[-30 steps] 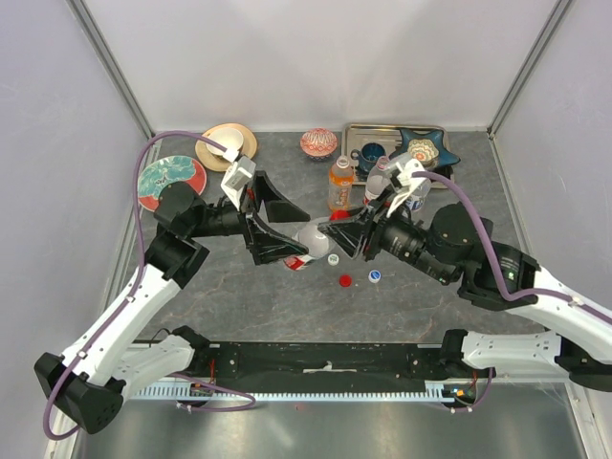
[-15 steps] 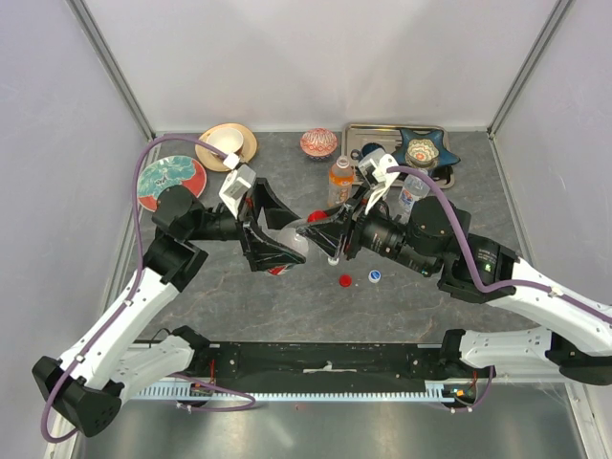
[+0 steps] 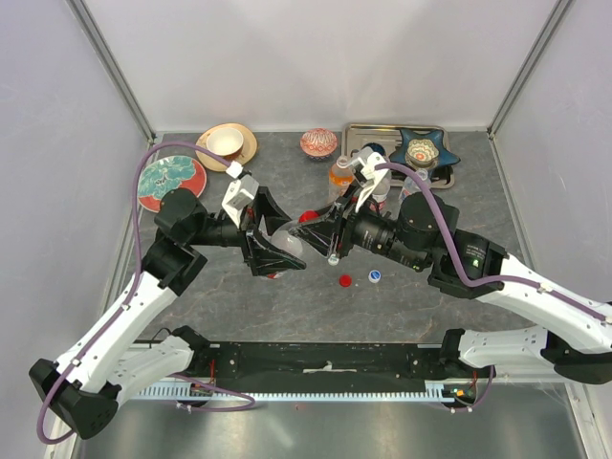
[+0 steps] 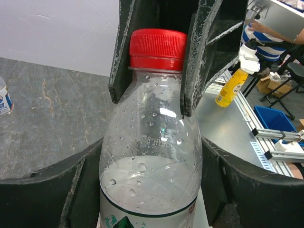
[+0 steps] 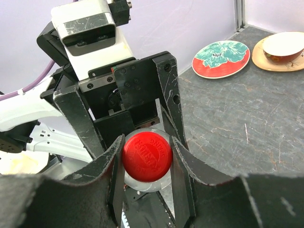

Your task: Unscrew the bottle caps

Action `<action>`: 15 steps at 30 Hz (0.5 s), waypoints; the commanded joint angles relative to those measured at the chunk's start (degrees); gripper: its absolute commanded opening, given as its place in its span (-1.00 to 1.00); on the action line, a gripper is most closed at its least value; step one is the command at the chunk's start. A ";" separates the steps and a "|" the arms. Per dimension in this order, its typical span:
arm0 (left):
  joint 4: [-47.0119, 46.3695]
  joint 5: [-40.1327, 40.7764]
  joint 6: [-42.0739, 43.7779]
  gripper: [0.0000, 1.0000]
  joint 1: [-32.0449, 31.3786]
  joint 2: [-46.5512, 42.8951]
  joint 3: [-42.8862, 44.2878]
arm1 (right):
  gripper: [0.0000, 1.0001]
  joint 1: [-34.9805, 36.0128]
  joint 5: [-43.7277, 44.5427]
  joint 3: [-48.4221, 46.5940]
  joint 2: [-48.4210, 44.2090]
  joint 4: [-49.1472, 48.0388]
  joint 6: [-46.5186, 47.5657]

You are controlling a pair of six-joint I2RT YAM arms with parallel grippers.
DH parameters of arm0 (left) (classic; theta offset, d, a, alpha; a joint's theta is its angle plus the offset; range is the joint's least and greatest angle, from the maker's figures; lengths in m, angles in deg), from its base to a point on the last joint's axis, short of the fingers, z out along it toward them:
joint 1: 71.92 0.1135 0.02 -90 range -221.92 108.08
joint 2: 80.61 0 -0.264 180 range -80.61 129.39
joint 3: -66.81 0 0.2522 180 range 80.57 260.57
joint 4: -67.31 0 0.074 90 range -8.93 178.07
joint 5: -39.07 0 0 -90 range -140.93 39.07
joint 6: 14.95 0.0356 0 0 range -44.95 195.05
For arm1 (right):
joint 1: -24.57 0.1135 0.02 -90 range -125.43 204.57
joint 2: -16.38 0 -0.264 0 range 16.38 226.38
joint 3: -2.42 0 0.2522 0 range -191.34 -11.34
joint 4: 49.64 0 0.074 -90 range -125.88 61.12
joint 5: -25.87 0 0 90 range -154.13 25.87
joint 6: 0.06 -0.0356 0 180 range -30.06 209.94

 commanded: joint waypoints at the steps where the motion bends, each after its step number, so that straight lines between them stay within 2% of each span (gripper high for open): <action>1: 1.31 -1.15 3.53 0.46 -1.04 0.22 0.89 | -1.00 -1.02 -1.80 -2.26 0.44 -3.10 -1.25; 7: 2.63 -0.97 4.94 0.16 -1.30 -0.04 0.71 | -1.00 -1.72 -2.42 -2.00 0.70 -3.19 -1.61; 12: 3.51 -0.54 5.91 0.08 -1.39 -0.48 0.80 | -0.97 -1.81 -2.77 -1.91 0.61 -3.10 -1.69; 14: 3.86 0.08 6.17 0.03 -1.39 -0.66 0.80 | -0.44 -1.81 -2.69 -2.09 0.44 -2.84 -1.87; 15: 4.03 0.43 6.43 0.02 -1.48 -0.74 0.80 | 0.00 -1.81 -2.42 -2.35 0.35 -2.75 -1.70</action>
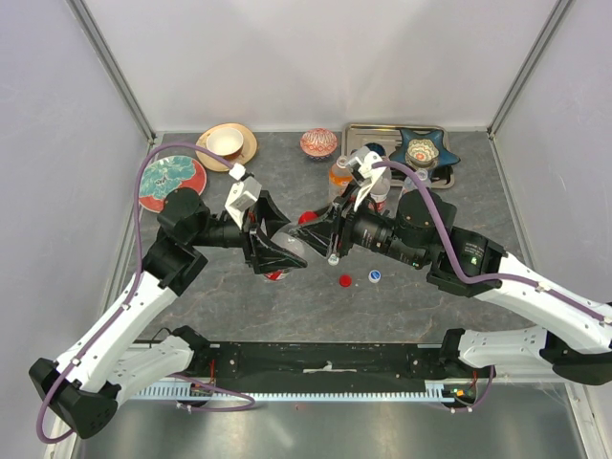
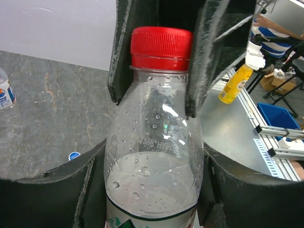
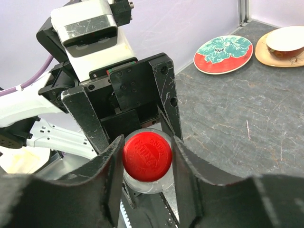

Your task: Unscrew the bottle caps

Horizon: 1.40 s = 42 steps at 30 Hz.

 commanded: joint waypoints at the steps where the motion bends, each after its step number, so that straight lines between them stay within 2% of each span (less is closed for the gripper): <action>1: 0.95 0.65 3.75 0.01 -0.98 -1.20 0.80 | 0.17 -0.37 0.81 -2.70 -0.13 -3.19 -1.47; 3: 1.65 2.40 4.45 -0.02 -0.98 -1.29 0.80 | 0.42 -0.37 3.09 -4.37 -0.39 -2.22 -0.95; 6: 2.88 9.24 5.76 -0.05 -1.24 -1.29 0.80 | 0.54 -0.37 8.10 -6.48 -0.66 -1.43 -0.86; 7: 2.97 13.62 6.21 -0.07 -1.41 -1.38 0.72 | 0.54 -0.37 9.42 -6.74 -0.66 -1.34 -0.95; 9: 3.32 17.42 8.13 -0.10 -2.73 -1.91 0.54 | 0.54 -0.37 13.36 -7.62 -0.57 -1.25 -1.39; 16: 3.94 45.42 16.48 -0.12 -11.51 -4.02 -0.51 | 0.47 -0.37 22.61 -10.43 3.20 1.46 -5.42; 21: 4.03 55.83 20.18 -0.12 -16.71 -3.67 -0.43 | 0.45 -0.37 23.32 -12.98 5.84 3.05 -6.48; 35: 3.50 57.43 20.18 -0.13 -17.76 -3.93 -1.13 | 0.16 -0.28 23.76 -11.49 6.46 3.76 -6.48; 42: 3.33 57.78 20.18 -0.14 -17.85 -4.37 -1.13 | 0.28 -0.37 24.55 -10.79 6.64 4.81 -6.57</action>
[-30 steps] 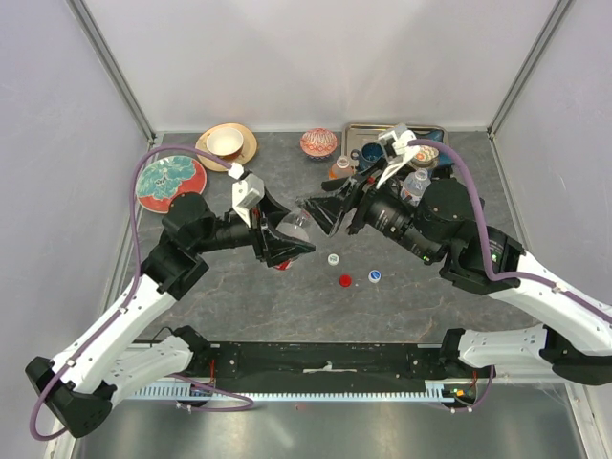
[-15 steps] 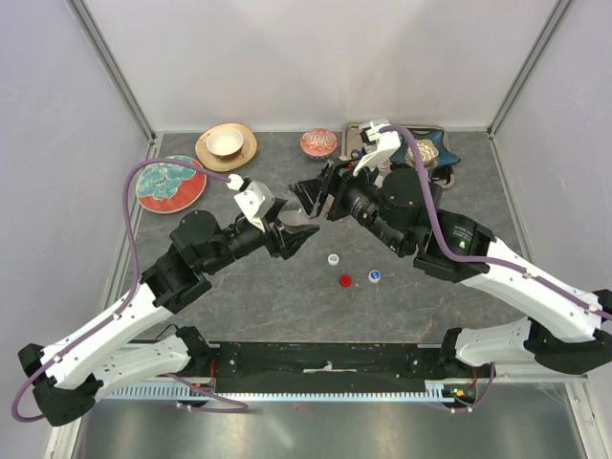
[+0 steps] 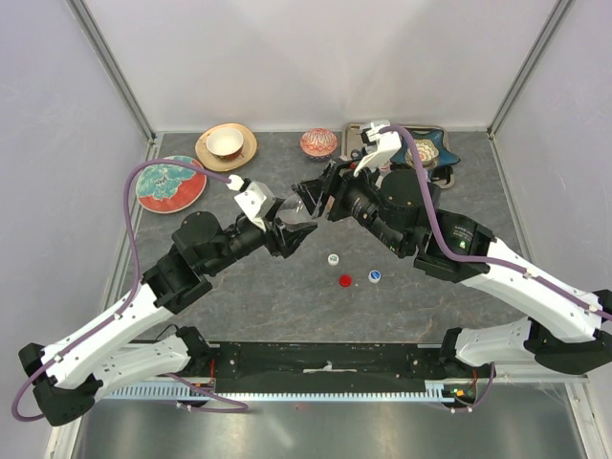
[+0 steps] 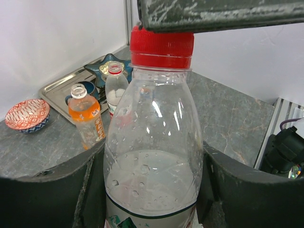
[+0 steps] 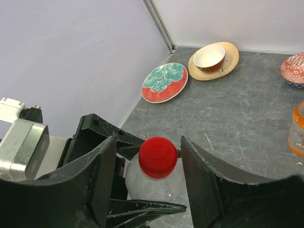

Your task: Unscrew the bottle caps

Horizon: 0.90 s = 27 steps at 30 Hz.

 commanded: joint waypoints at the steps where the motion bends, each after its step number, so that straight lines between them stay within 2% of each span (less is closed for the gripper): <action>1: -2.18 1.28 2.24 -0.14 -0.48 -0.96 0.03 | 0.29 -0.09 1.90 0.07 -0.73 0.59 -0.15; 12: -2.18 0.93 2.24 -0.14 -0.48 -1.57 -0.24 | 0.26 -0.09 2.08 0.78 -0.38 0.68 -0.23; 19: -2.27 0.85 2.24 -0.14 -0.56 -1.66 -0.32 | 0.09 -0.09 1.38 1.13 -0.20 0.68 -0.32; 21: -2.27 0.93 2.33 -0.14 -0.48 -1.66 -0.32 | -0.05 -0.09 1.12 1.30 -0.20 0.59 -0.41; 22: -2.36 0.76 2.24 -0.14 -0.56 -1.66 -0.32 | -0.23 -0.09 1.12 1.39 -0.29 0.59 -0.41; 24: -2.36 0.49 2.15 -0.14 -0.48 -1.66 -0.32 | -0.48 -0.09 0.59 1.57 -0.29 0.59 -0.50; 25: -2.44 0.49 2.06 -0.14 -0.56 -1.75 -0.32 | -0.82 -0.17 -0.19 1.57 -0.38 0.59 -0.24; 26: -2.45 0.23 1.98 -0.14 -0.56 -1.75 -0.24 | -0.98 -0.09 -0.64 1.57 -0.29 0.59 -0.23; 27: -2.53 0.14 1.98 -0.14 -0.56 -2.01 -0.24 | -1.00 -0.09 -0.99 1.74 -0.38 0.68 0.03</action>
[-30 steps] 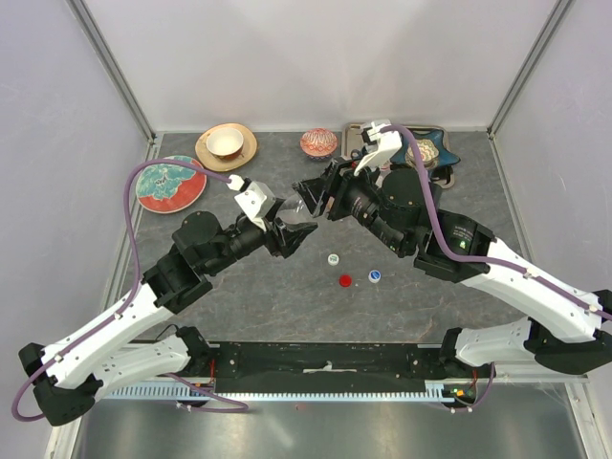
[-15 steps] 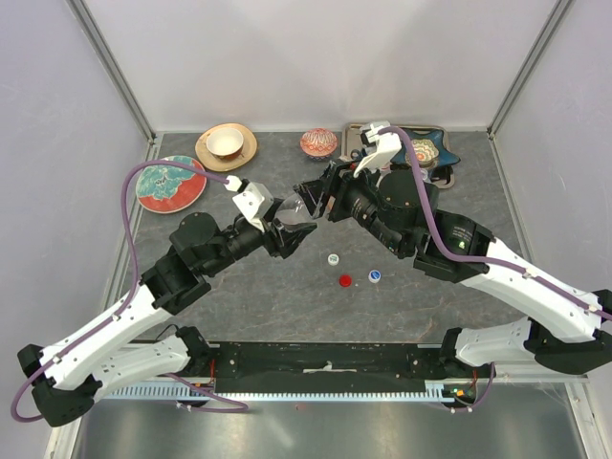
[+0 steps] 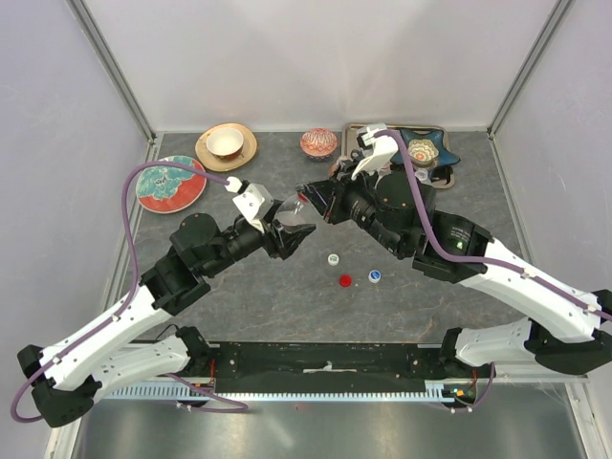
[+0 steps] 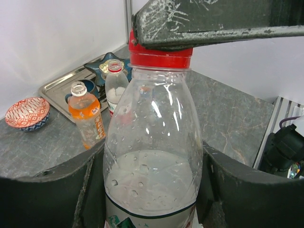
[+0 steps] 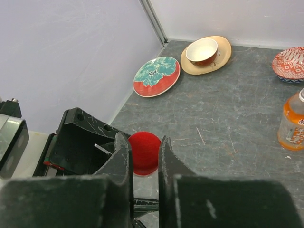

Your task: Unscrew the bottle caps

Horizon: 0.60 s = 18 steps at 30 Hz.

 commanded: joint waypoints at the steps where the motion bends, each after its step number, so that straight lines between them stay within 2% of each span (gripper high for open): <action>1: -2.90 -0.06 1.63 -0.14 -0.34 -1.23 0.40 | -1.00 0.09 -1.89 0.74 -0.53 -0.48 0.09; 4: -3.17 -0.14 0.40 -0.14 -0.34 -2.28 0.66 | -1.00 -0.08 -3.90 1.70 -1.58 -0.56 1.93; 7: -3.52 -5.93 -1.09 -0.16 -0.26 -3.86 0.93 | -1.00 -0.87 -11.80 3.02 -3.60 -1.97 6.59; 8: -3.43 -11.17 -1.53 -0.17 -0.17 -4.21 1.71 | -1.00 -1.75 -17.83 3.29 -4.22 -2.32 7.73; 10: -2.65 -18.39 -3.46 -0.17 0.09 -3.96 3.11 | -1.00 -2.63 -23.48 3.46 -5.63 -2.41 10.98; 11: -1.34 -26.52 -4.26 -0.18 0.36 -3.26 5.30 | -1.00 -3.42 -26.82 3.38 -5.98 -2.32 12.13; 13: 0.42 -34.91 -7.84 -0.21 1.14 -1.50 7.86 | -1.00 -4.04 -35.17 3.64 -7.29 -2.06 14.24; 14: 0.35 -43.22 -9.43 -0.21 1.50 0.42 9.70 | -1.00 -4.65 -37.90 3.73 -8.08 -2.06 14.77; 15: -0.70 -47.04 -13.02 -0.20 1.85 1.31 10.41 | -1.00 -4.74 -43.32 3.90 -8.44 -1.97 15.38; 18: -7.97 -57.34 -20.23 -0.19 2.47 4.22 11.21 | -1.00 -4.83 -52.30 4.86 -9.93 -2.76 17.93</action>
